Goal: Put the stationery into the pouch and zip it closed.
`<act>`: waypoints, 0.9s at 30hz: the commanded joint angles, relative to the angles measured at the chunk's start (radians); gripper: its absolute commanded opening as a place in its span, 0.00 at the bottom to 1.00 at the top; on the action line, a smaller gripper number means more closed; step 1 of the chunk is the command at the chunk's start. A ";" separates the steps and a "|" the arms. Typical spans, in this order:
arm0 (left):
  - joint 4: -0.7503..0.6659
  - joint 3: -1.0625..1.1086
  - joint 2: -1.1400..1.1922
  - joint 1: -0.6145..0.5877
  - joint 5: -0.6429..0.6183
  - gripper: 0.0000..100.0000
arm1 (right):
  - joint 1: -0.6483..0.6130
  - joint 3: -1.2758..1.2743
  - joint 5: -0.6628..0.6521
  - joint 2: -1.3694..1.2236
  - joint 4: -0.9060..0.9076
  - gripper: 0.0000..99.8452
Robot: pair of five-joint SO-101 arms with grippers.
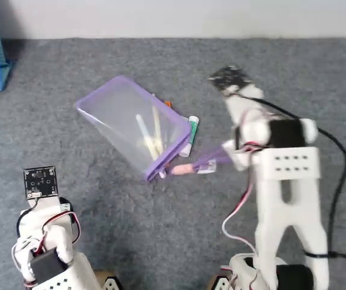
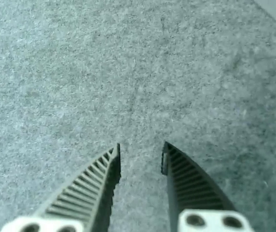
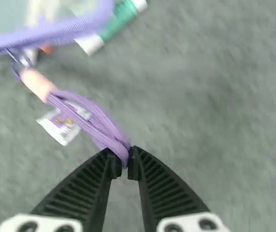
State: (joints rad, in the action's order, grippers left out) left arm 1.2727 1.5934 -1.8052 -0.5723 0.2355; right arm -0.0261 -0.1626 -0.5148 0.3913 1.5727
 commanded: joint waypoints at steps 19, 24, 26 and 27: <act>-0.025 -0.004 -0.014 0.008 0.006 0.14 | 0.196 -0.135 -0.187 0.054 0.130 0.39; -0.025 -0.004 -0.014 0.008 0.006 0.14 | 0.067 -0.112 -0.180 0.033 0.120 0.35; -0.025 -0.004 -0.014 0.008 0.006 0.14 | -0.028 -0.169 -0.137 0.012 0.048 0.34; -0.025 -0.004 -0.014 0.008 0.006 0.14 | -0.077 -0.195 -0.115 -0.001 0.004 0.33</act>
State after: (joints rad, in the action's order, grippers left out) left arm 1.2727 1.5934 -1.8052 -0.5708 0.2355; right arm 0.0199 -0.3330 -0.6774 0.3913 1.6632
